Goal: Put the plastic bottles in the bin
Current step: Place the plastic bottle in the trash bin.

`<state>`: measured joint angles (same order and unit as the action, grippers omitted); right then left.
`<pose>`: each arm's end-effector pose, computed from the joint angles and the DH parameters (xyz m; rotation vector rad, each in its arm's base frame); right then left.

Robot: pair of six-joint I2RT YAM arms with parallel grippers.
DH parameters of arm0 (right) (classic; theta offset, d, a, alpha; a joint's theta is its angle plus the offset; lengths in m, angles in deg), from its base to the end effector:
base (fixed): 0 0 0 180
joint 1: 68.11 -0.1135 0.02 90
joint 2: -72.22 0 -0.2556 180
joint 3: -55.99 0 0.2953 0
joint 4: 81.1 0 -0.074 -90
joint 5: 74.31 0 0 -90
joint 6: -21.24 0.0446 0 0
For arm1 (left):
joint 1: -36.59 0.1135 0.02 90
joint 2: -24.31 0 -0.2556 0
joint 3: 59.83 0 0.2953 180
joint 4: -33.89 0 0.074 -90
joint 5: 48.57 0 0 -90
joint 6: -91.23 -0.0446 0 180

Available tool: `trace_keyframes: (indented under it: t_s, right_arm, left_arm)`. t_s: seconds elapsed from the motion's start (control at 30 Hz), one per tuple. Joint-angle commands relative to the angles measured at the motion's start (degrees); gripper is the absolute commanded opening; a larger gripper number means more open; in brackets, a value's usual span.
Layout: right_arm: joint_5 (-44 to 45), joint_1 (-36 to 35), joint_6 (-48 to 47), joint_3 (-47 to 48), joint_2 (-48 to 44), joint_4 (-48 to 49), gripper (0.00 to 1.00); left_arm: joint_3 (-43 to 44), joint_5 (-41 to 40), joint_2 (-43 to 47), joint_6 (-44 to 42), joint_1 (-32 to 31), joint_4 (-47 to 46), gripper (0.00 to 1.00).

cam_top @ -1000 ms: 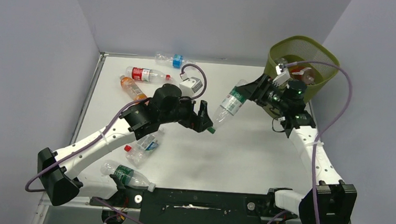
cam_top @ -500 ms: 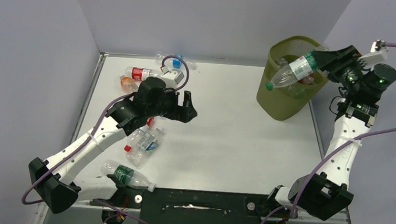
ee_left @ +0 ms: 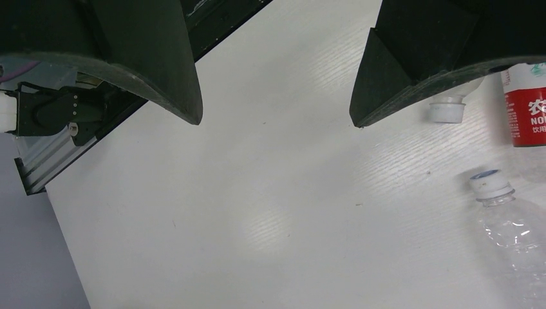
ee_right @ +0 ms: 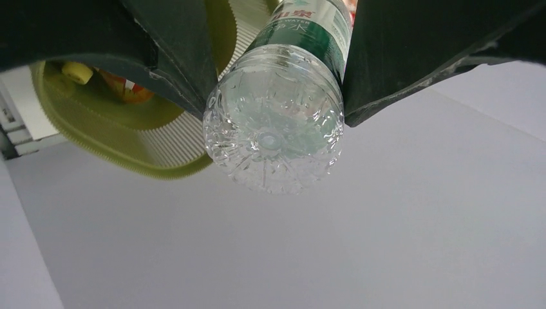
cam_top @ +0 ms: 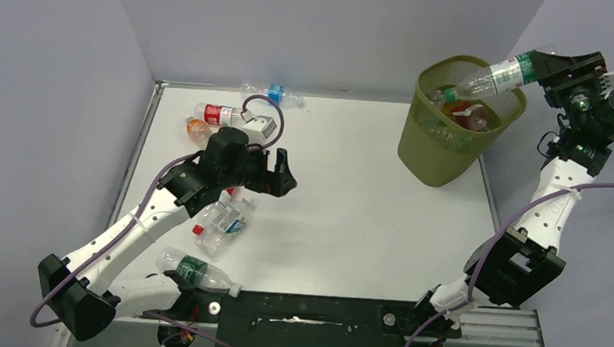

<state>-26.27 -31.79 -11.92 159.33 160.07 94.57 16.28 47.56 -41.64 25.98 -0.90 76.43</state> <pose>0.3401 -0.2130 0.4685 0.5423 1.3717 0.7940 0.2403 -0.1903 0.3356 0.3121 2.2051 -0.7348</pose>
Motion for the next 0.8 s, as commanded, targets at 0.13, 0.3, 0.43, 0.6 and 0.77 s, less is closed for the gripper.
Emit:
trace_keyframes:
  t_s: [0.13, 0.3, 0.43, 0.6, 0.77]
  right_arm:
    - [8.64, -1.78, -8.43, 10.1, 5.02, -2.32, 0.64]
    - [13.49, -6.2, -15.66, 16.28, 8.86, -8.63, 0.65]
    - [18.91, -11.18, -22.7, 20.78, 11.54, -14.97, 0.67]
    - [26.77, -15.79, -29.34, 22.04, 12.04, -21.52, 0.82]
    - [30.41, -16.55, -31.38, 18.04, 8.29, -24.07, 0.89]
  left_arm:
    - [-0.74, 1.26, 3.26, -2.53, 2.48, -1.41, 0.86]
    - [-1.09, 2.04, 3.51, -2.96, 3.92, -1.69, 0.86]
    - [-1.31, 2.44, 3.32, -3.14, 4.47, -1.83, 0.86]
    - [-2.16, 2.72, 4.22, -3.14, 5.05, -2.14, 0.86]
    - [-2.04, 3.06, 3.96, -3.39, 5.4, -1.88, 0.86]
